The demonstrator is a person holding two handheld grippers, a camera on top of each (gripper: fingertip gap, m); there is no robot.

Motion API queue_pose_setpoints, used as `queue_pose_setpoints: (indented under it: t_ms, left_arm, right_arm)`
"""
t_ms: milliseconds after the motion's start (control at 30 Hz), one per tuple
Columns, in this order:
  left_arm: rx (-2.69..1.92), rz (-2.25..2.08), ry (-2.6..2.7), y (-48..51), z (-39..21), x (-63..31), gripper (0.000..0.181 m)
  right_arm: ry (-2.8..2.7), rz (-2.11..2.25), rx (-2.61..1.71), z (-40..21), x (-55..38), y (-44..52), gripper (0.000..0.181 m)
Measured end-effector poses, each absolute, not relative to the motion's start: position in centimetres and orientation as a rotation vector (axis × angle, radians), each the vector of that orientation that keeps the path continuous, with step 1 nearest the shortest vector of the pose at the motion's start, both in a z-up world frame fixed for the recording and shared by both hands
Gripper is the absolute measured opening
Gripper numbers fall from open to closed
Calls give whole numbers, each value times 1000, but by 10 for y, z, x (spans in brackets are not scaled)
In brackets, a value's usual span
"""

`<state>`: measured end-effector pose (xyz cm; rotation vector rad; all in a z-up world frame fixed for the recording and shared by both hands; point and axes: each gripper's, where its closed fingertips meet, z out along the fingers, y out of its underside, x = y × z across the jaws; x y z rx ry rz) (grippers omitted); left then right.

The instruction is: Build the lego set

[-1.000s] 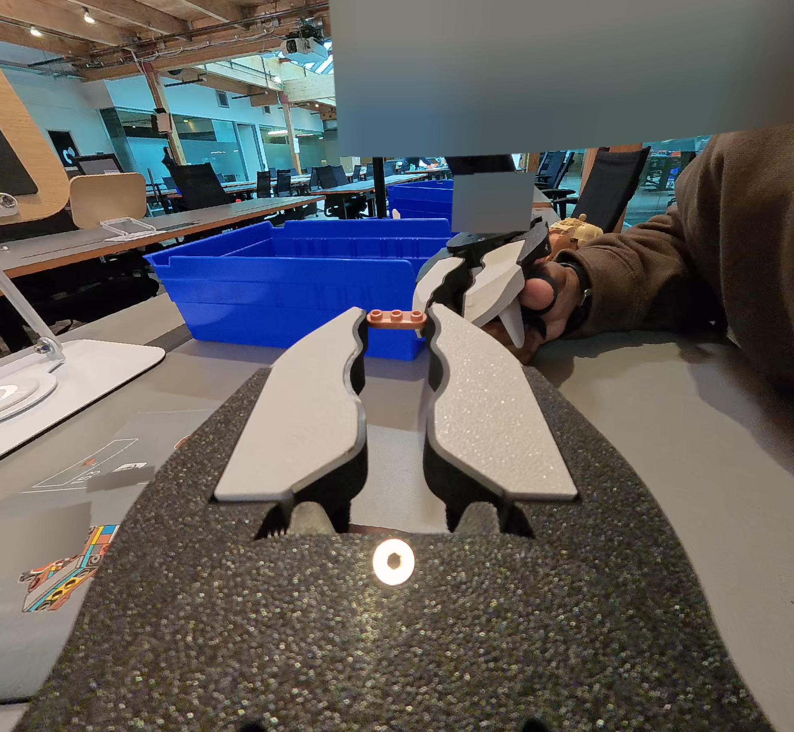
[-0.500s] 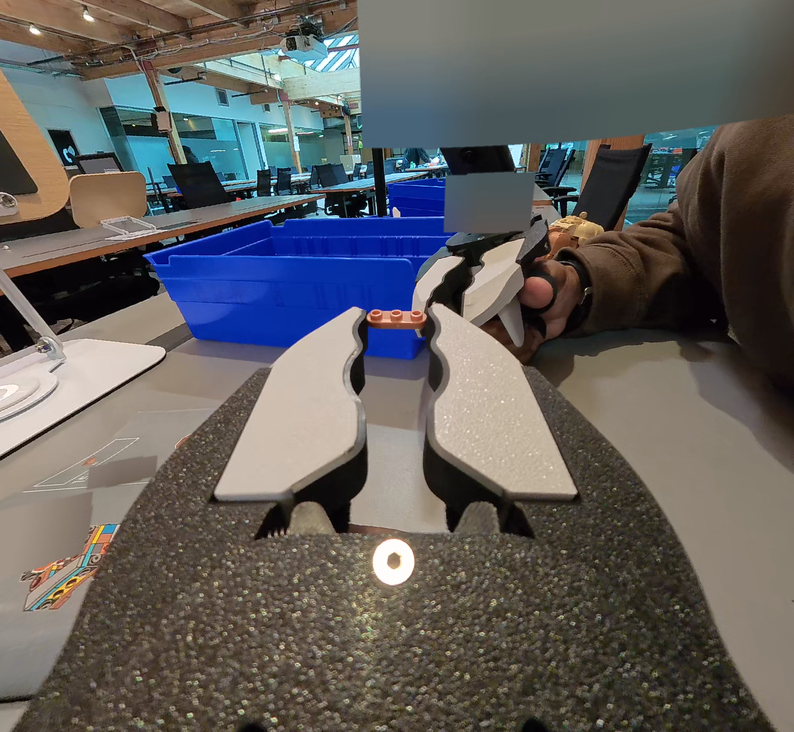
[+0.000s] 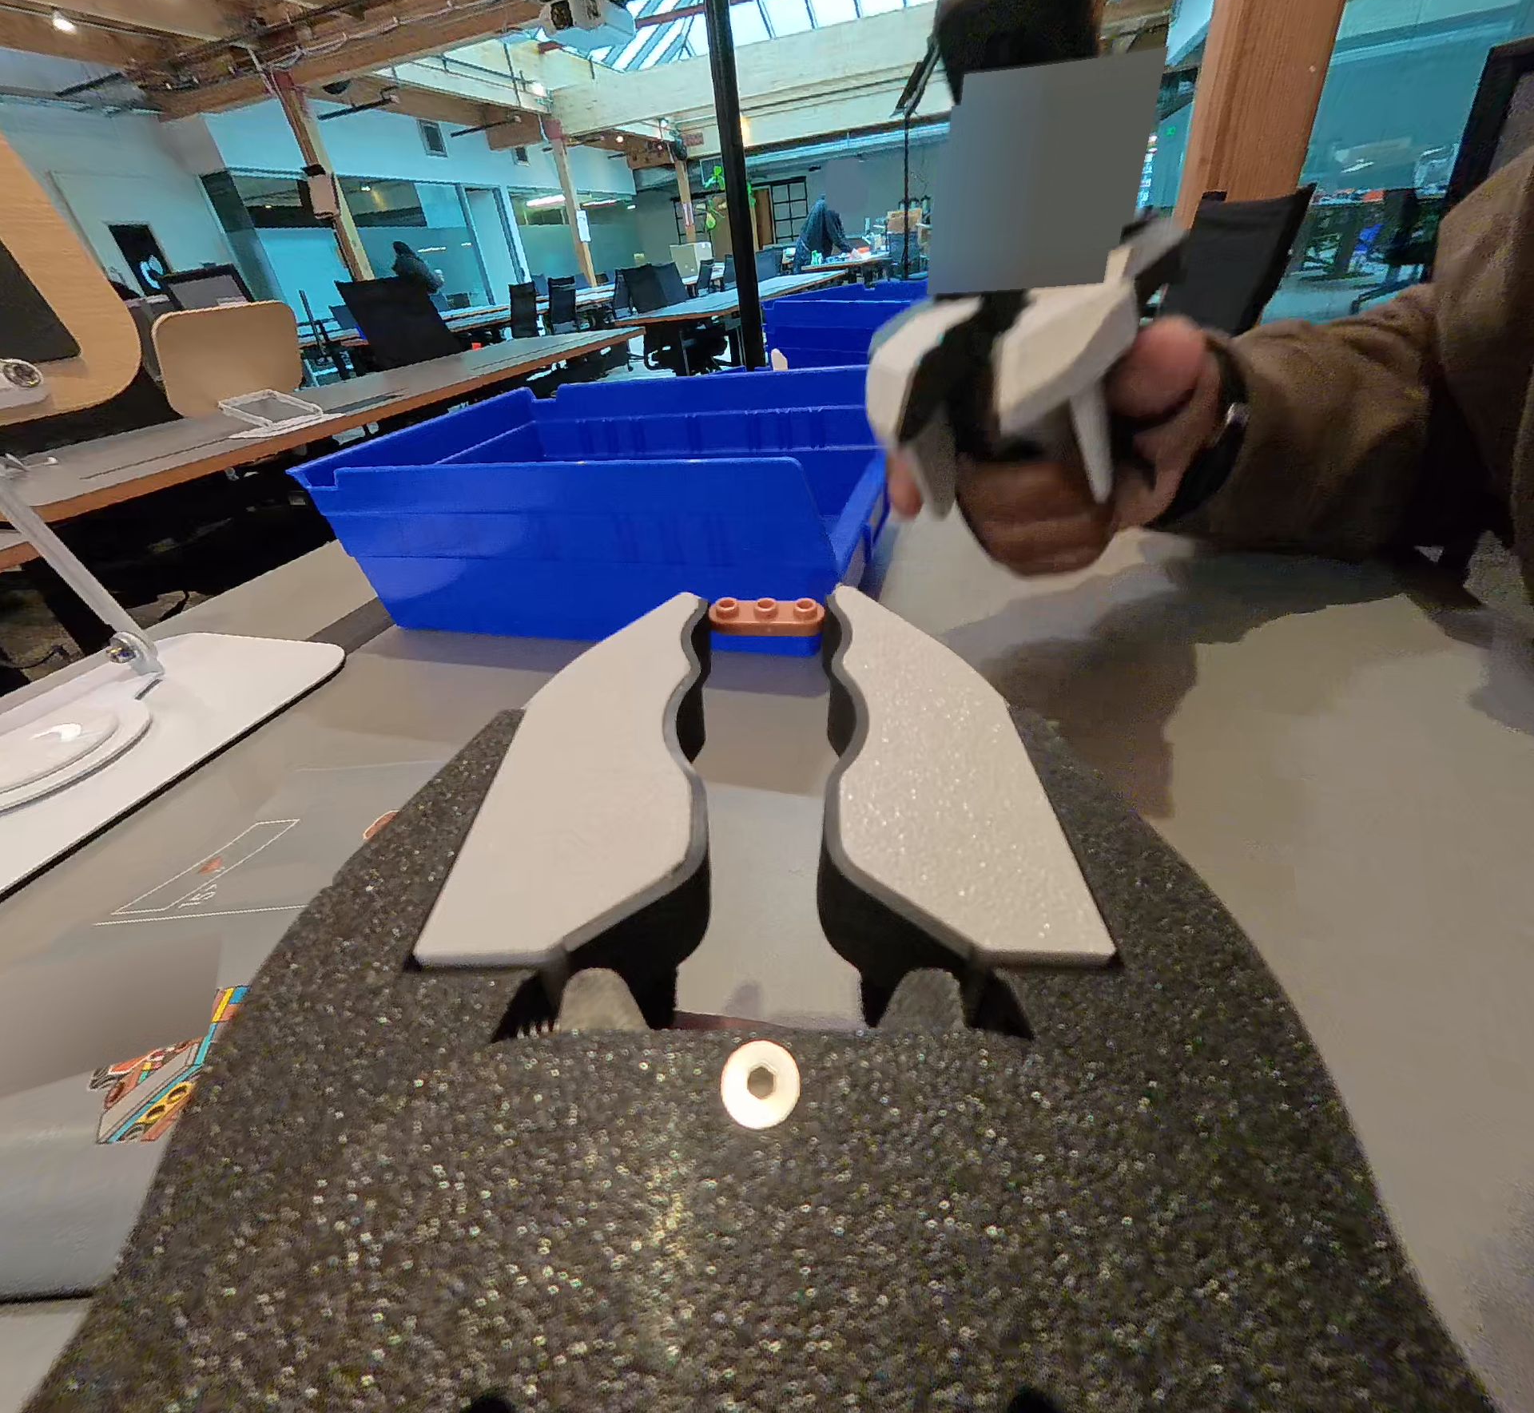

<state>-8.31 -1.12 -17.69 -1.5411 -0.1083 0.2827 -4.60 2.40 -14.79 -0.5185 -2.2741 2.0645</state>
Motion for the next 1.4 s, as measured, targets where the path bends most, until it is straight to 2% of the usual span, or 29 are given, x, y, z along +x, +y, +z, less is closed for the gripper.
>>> queue_pose_setpoints:
  t_ms: [200,333,433,800,1133,1400]
  left_arm:
    - [-1545,297,-125,-10,-178,-86,25]
    - [-1554,301,-123,-8,-179,-87,25]
    - [-1545,304,-121,-9,-178,-86,25]
    - [-1483,245,-163,-16,-171,-91,25]
    - [-1474,224,-165,-17,-170,-91,25]
    - [-1483,230,-154,-16,-171,-90,25]
  right_arm:
    - [-2376,1662,-623,-110,-81,104,19]
    - [-2506,1100,-431,-124,-149,164,21]
    - [-2632,897,-304,-146,-190,187,21]
    - [-2780,728,38,-201,-243,177,22]
    - [-2808,684,97,-212,-255,181,21]
    - [-2880,358,308,-248,-253,203,20]
